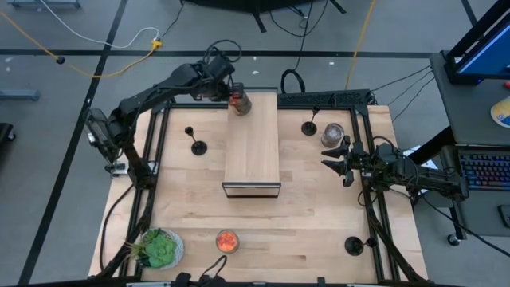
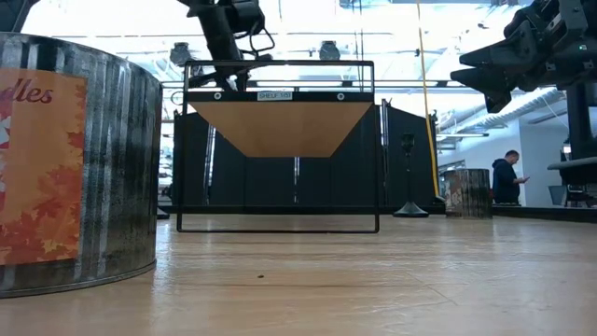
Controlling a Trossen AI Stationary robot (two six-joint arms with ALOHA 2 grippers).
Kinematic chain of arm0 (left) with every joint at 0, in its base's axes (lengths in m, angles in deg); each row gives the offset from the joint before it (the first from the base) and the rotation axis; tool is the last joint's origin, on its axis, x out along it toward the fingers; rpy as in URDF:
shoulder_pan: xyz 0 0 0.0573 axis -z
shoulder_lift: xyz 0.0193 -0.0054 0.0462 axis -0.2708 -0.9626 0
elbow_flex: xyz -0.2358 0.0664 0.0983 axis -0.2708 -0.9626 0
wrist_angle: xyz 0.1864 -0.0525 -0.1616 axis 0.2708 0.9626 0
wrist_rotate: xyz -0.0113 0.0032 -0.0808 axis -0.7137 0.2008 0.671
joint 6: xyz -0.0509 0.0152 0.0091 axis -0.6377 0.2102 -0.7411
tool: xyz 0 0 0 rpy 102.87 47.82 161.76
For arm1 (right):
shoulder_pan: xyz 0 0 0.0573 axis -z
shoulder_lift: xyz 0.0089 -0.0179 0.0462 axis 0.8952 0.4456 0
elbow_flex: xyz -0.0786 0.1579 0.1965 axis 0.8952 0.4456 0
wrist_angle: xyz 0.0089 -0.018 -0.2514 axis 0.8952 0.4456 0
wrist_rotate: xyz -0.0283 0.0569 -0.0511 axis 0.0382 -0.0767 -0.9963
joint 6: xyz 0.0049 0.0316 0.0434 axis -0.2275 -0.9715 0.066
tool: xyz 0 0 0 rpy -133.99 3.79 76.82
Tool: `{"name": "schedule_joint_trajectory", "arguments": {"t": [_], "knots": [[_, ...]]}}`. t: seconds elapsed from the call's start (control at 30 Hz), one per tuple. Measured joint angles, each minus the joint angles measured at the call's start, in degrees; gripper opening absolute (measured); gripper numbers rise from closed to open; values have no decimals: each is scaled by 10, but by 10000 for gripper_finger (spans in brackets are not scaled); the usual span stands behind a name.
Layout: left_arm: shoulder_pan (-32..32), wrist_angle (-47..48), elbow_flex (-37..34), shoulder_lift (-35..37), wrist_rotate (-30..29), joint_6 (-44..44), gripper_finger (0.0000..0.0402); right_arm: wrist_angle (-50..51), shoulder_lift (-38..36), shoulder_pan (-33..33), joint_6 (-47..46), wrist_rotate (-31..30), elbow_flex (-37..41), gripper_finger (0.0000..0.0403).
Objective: Pick & Place candle stick holders
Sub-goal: Put the top orange scented candle on the shelf
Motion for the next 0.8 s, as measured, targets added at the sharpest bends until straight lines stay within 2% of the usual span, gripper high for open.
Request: {"name": "schedule_joint_trajectory", "arguments": {"t": [0.8], "knots": [[-6, -26, 0, -1, -4, 16, 0, 0, 0, 0, -6, 0, 0, 155]]}}
